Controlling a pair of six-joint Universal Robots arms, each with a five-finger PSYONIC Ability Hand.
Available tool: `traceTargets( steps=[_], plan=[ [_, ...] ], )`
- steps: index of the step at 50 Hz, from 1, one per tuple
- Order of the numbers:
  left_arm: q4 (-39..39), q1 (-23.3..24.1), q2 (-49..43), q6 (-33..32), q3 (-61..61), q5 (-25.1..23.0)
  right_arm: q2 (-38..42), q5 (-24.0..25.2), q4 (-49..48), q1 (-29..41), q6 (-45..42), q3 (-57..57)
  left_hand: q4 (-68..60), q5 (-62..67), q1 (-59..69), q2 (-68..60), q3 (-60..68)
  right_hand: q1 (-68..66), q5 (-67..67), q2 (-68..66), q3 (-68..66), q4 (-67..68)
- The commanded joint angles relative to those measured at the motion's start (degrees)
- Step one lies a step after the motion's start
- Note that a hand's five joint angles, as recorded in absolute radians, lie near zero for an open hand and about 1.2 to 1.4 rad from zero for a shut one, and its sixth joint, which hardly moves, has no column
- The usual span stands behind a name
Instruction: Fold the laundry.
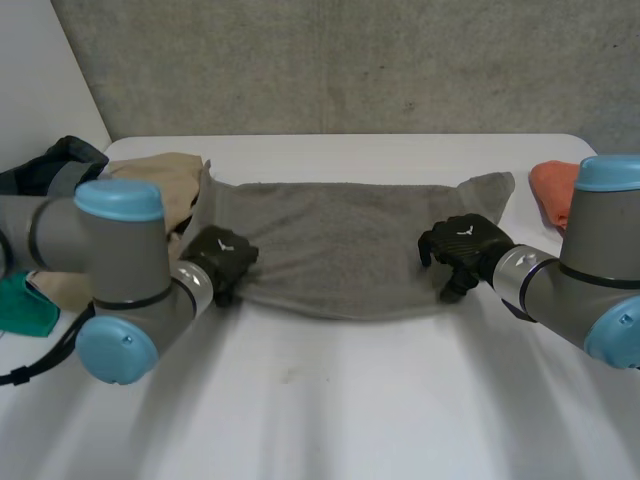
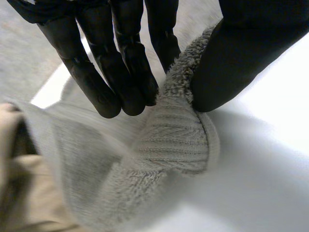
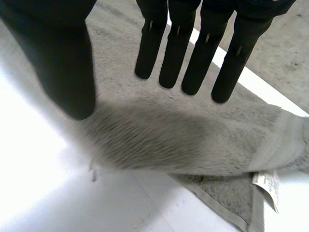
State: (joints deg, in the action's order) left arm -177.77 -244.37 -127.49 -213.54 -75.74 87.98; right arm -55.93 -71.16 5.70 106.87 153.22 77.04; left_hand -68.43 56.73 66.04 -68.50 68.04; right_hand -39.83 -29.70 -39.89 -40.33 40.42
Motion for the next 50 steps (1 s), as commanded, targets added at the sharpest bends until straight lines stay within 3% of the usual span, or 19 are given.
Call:
traceTargets(
  steps=[1,5,9,20,25,30,38,50],
  plan=[
    [-1.3,0.2,8.6,8.0,-2.1,0.2,-2.8,-6.5,3.5,-1.1,8.1,0.1,-11.6,13.3,14.0,-11.5,12.0,20.7,20.6,20.8,21.2,-21.3],
    [-0.7,0.6,9.9,9.7,-2.0,0.0,-4.5,-8.1,6.1,-3.4,13.9,0.1,-11.6,13.3,14.0,-11.5,12.0,20.6,20.4,20.6,21.1,-21.2],
    [0.7,0.2,10.9,10.2,-1.0,-0.3,-5.3,-8.4,8.3,-5.6,13.9,0.1,-11.6,13.3,14.0,-11.5,12.0,17.4,17.3,17.5,17.9,-18.0],
    [6.6,0.2,15.8,12.1,3.7,-2.4,-4.5,-8.0,11.1,-11.2,10.4,1.9,-11.6,13.3,14.0,-11.5,12.0,-12.6,-12.7,-12.5,-12.0,12.0],
    [7.4,0.5,16.8,12.6,4.6,-2.6,-1.2,-7.0,9.8,-10.6,10.0,-0.4,-11.6,13.3,14.0,-11.5,12.0,-10.9,-11.0,-10.8,-10.4,10.3],
    [7.5,0.4,16.7,12.7,5.3,-2.4,4.8,-4.9,8.0,-8.4,8.3,-6.1,-11.6,13.3,14.0,-11.5,12.0,5.1,5.0,5.1,5.6,-5.7],
    [7.5,-1.5,16.9,12.9,6.1,-2.6,12.2,-5.1,7.8,-7.4,2.3,-15.0,-11.6,13.3,14.0,-11.5,12.0,5.1,5.0,5.2,5.6,-5.7],
    [7.6,-3.0,16.7,13.2,6.6,-3.5,16.1,-4.6,6.6,-6.5,-0.7,-20.1,-11.6,13.3,14.0,-11.5,12.0,3.8,3.6,3.8,4.3,-4.3]
  ],
)
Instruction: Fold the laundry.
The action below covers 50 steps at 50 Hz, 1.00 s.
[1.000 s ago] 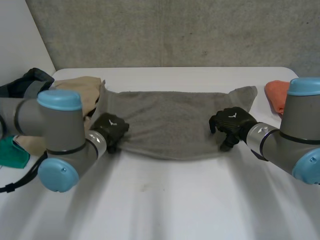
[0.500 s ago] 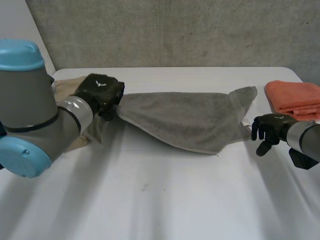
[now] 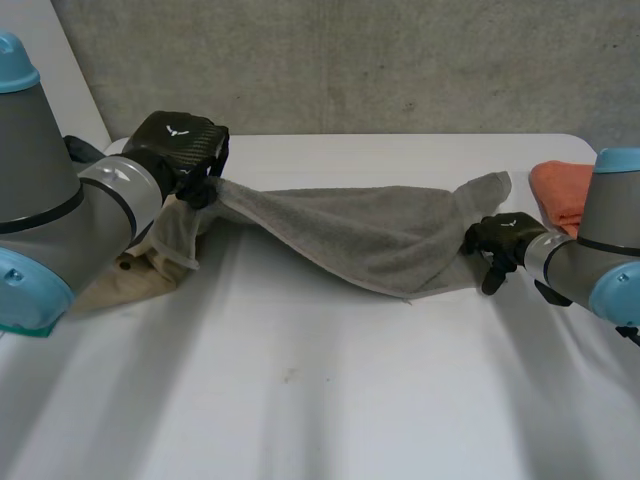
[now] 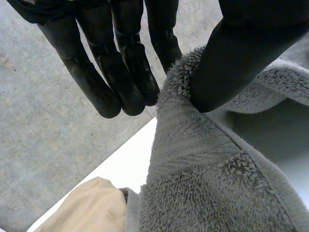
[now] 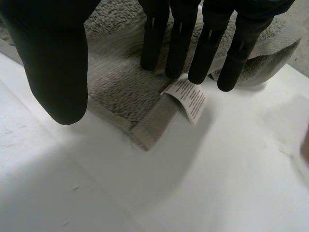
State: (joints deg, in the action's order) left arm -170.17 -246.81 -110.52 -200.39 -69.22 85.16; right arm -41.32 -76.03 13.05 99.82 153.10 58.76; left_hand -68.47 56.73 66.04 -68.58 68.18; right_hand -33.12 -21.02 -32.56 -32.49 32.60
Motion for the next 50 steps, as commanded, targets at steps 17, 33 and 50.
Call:
traceTargets(
  steps=[17,33,50],
  plan=[
    [0.0,-1.3,-0.1,0.2,-0.3,-1.8,4.8,0.4,-4.4,1.9,-2.7,-5.3,-11.5,13.3,14.0,-11.4,11.8,-10.5,-12.6,-11.1,-11.1,11.0],
    [0.1,-2.0,-0.2,0.5,-0.8,-2.4,8.8,-0.1,-6.7,1.9,-2.8,-10.7,-11.5,13.3,14.0,-11.4,11.8,-20.3,-22.4,-20.8,-20.9,20.8],
    [0.8,-2.0,-0.1,0.5,-2.4,-2.4,-1.6,0.2,1.3,-1.6,1.1,-11.1,-11.5,13.3,14.0,-11.4,11.8,-46.9,-49.0,-47.4,-47.5,47.4]
  ],
)
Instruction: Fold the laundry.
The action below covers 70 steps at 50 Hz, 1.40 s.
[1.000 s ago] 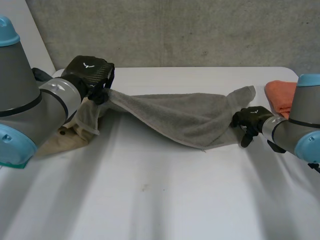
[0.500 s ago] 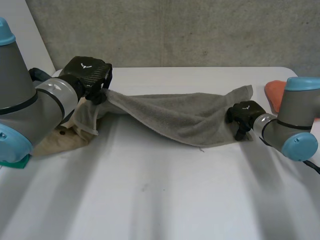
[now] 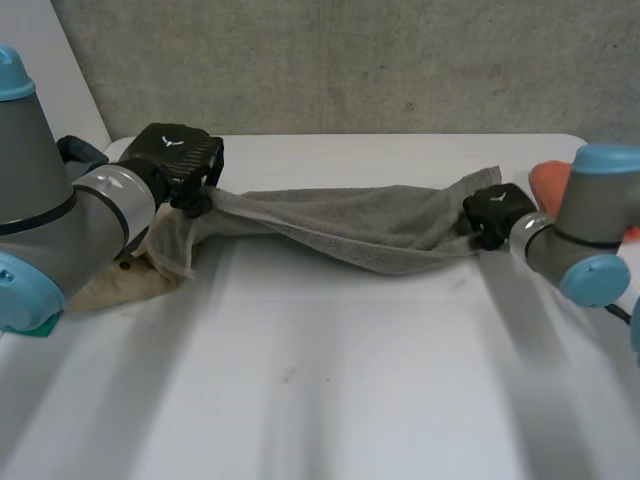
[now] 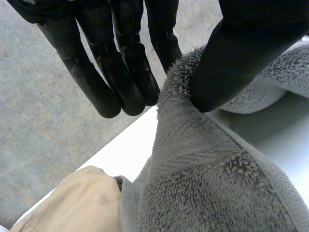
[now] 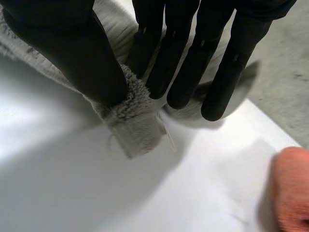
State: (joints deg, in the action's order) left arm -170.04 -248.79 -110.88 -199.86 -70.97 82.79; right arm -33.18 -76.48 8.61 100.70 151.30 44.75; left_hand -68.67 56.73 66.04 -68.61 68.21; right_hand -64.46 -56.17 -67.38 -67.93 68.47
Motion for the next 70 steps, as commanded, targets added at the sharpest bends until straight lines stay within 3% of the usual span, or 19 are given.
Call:
traceTargets(
  steps=[1,7,12,16,21,27,35,39,40,43,46,51,58,63,70],
  plan=[
    [1.5,0.0,0.4,0.0,-0.8,0.0,-13.2,1.2,8.9,-3.1,2.9,4.2,-11.3,13.3,14.0,-11.4,11.8,-15.5,-13.8,-12.6,-12.1,11.5],
    [6.9,-0.8,2.1,-0.3,-2.6,-0.3,-25.3,2.2,26.7,-7.5,-4.8,7.5,-11.3,13.3,14.0,-11.4,11.8,-15.5,-13.8,-12.6,-12.1,11.5],
    [15.0,-1.0,3.0,-1.9,-5.3,-1.7,-31.9,1.7,46.4,-11.6,-21.8,12.3,-11.3,13.3,14.0,-11.4,11.8,-15.5,-13.8,-12.6,-12.1,11.5],
    [18.5,-0.9,1.6,-7.0,-8.3,-3.3,-32.5,0.4,53.5,-12.8,-31.8,18.5,-11.3,13.3,14.0,-11.4,11.8,-15.5,-13.8,-12.6,-12.1,11.5],
    [16.5,-1.1,-5.7,-14.8,-8.4,-2.2,-28.1,-3.7,50.0,-11.4,-35.5,23.4,-11.3,13.3,14.0,-11.4,11.8,-15.5,-13.8,-12.6,-12.1,11.5],
    [14.6,-0.8,-15.1,-18.5,1.1,1.6,-20.8,-6.6,42.4,-8.2,-32.1,17.8,-11.3,13.3,14.0,-11.4,11.8,-15.5,-13.8,-12.6,-12.1,11.5],
    [12.3,0.8,-18.4,-16.9,29.5,2.3,-16.4,-7.3,30.1,-5.2,-14.9,-8.8,-11.3,13.3,14.0,-11.4,11.8,-15.5,-13.8,-12.6,-12.1,11.5],
    [1.4,1.0,-15.7,-14.2,40.8,1.2,-17.1,-7.6,17.6,-5.3,-4.3,-18.5,-11.3,13.3,14.0,-11.4,11.8,-15.5,-13.8,-12.6,-12.1,11.5],
    [-5.2,0.8,-14.5,-12.7,42.3,1.1,-18.1,-8.2,11.6,-5.5,-0.9,-19.6,-11.3,13.3,14.0,-11.4,11.8,-15.5,-13.8,-12.6,-12.1,11.5],
    [-17.4,-0.2,-11.6,-9.3,42.1,0.7,-21.0,-9.6,0.1,-5.8,4.5,-18.2,-11.3,13.3,14.0,-11.4,11.8,-15.5,-13.8,-12.6,-12.1,11.5],
    [-23.0,-0.8,-10.5,-6.2,40.8,0.6,-22.7,-9.7,-6.5,-5.7,5.5,-15.6,-11.3,13.3,14.0,-11.4,11.8,-15.5,-13.8,-12.6,-12.1,11.5],
    [-18.3,-2.1,-10.5,-1.9,36.7,0.2,-24.8,-6.4,-8.5,-5.6,5.0,-8.3,-11.3,13.3,14.0,-11.4,11.8,-15.5,-13.8,-12.6,-12.1,11.5],
    [-12.7,-4.1,-11.6,-2.2,27.4,1.1,-24.4,-3.6,-7.6,-5.1,4.4,-0.8,-11.3,13.3,14.0,-11.4,11.8,-15.5,-13.8,-12.6,-12.1,11.5],
    [-12.3,-5.2,-13.5,-3.6,16.4,0.7,-21.3,0.2,-4.4,-5.1,1.4,6.4,-11.3,13.3,14.0,-11.4,11.8,-15.5,-13.8,-12.6,-12.1,11.5],
    [-12.3,-5.5,-20.2,-9.0,7.2,-0.2,-16.7,1.8,-1.3,-6.0,-5.1,15.5,-11.3,13.3,14.0,-11.4,11.8,-15.5,-13.8,-12.6,-12.1,11.5]
  ],
)
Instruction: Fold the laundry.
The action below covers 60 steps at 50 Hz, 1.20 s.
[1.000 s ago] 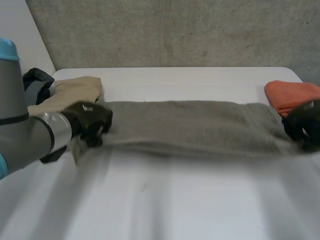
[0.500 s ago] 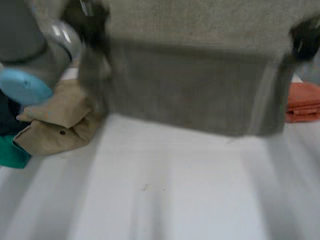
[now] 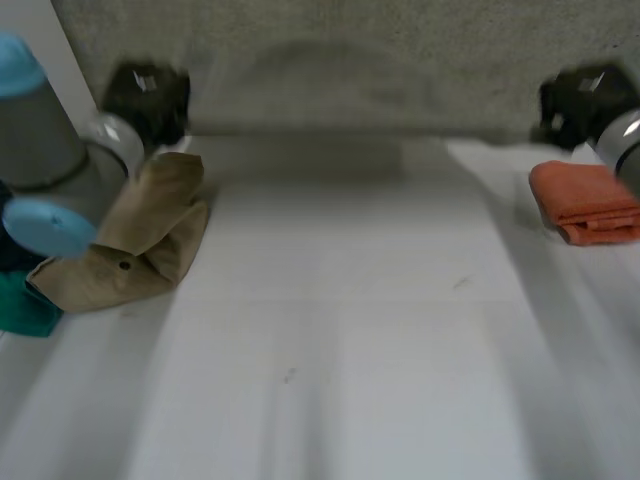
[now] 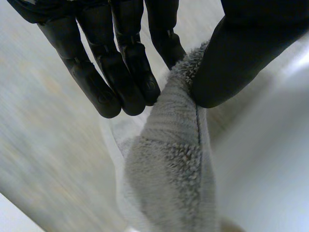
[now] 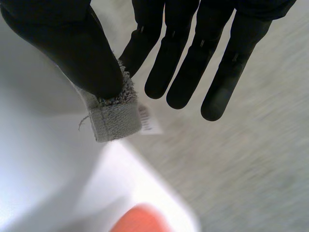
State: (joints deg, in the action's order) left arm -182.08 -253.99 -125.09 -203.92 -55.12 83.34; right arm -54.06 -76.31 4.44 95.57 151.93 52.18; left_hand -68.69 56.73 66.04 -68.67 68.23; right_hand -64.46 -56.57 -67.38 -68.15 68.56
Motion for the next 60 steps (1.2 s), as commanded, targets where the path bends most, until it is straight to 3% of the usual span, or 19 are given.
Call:
traceTargets(
  steps=[1,10,13,19,24,29,34,38,44,53,60],
  plan=[
    [-0.2,-0.3,-6.9,-5.8,-9.1,-0.6,4.6,1.6,2.9,-1.1,-6.5,8.9,-11.3,13.3,14.0,-11.3,11.8,-15.5,-13.4,-12.6,-11.8,11.4],
    [-0.5,-1.2,-11.8,-11.6,-10.4,1.2,5.5,1.8,3.1,-2.3,-9.2,12.8,-11.0,13.0,13.6,-11.0,11.5,-15.5,-13.4,-12.6,-11.8,11.4],
    [-1.2,-1.5,-11.8,-12.6,-10.3,1.5,5.3,1.8,3.1,-2.4,-9.2,12.9,4.5,-2.5,-1.8,4.4,-4.0,-15.5,-13.4,-12.6,-11.8,11.4],
    [-2.8,-1.9,-11.8,-14.1,-10.4,2.3,4.6,2.0,3.3,-2.5,-9.4,14.4,19.9,-18.0,-17.3,19.9,-19.5,-15.5,-13.4,-12.6,-11.8,11.4],
    [-3.2,-2.1,-11.7,-17.1,-10.8,4.3,4.2,2.4,3.1,-2.7,-9.5,15.3,20.6,-18.7,-18.0,20.6,-20.2,-15.5,-13.4,-12.6,-11.8,11.4],
    [-4.2,-2.4,-10.2,-20.1,-12.1,6.2,4.1,2.5,3.1,-2.7,-9.5,15.7,14.6,-12.6,-12.0,14.6,-14.1,-15.5,-13.4,-12.6,-11.8,11.4],
    [-6.5,-2.7,-7.9,-20.6,-14.0,4.7,4.1,2.5,3.4,-2.8,-9.6,15.8,3.3,-1.4,-0.7,3.3,-2.9,-15.5,-13.4,-12.6,-11.8,11.4],
    [-7.2,-3.0,-6.5,-20.6,-15.1,3.9,3.8,2.1,3.5,-2.9,-9.6,15.8,-11.3,13.3,13.9,-11.3,11.7,-15.5,-13.4,-12.6,-11.8,11.4],
    [-4.3,-2.3,-1.9,-20.7,-19.4,4.3,0.7,2.5,8.2,-4.1,-10.5,17.1,-11.3,13.3,14.0,-11.3,11.8,-15.5,-13.4,-12.6,-11.8,11.4],
    [2.9,1.6,12.8,-20.5,-33.4,2.5,-10.1,3.3,25.3,-8.3,-25.1,22.8,-11.3,13.3,14.0,-11.3,11.8,-15.5,-13.4,-12.6,-11.8,11.4],
    [18.5,4.3,17.6,-20.2,-43.0,3.2,-17.2,0.4,40.3,-13.3,-42.4,30.0,-11.3,13.3,14.0,-11.3,11.8,-15.5,-13.4,-12.6,-11.8,11.4]
  ],
)
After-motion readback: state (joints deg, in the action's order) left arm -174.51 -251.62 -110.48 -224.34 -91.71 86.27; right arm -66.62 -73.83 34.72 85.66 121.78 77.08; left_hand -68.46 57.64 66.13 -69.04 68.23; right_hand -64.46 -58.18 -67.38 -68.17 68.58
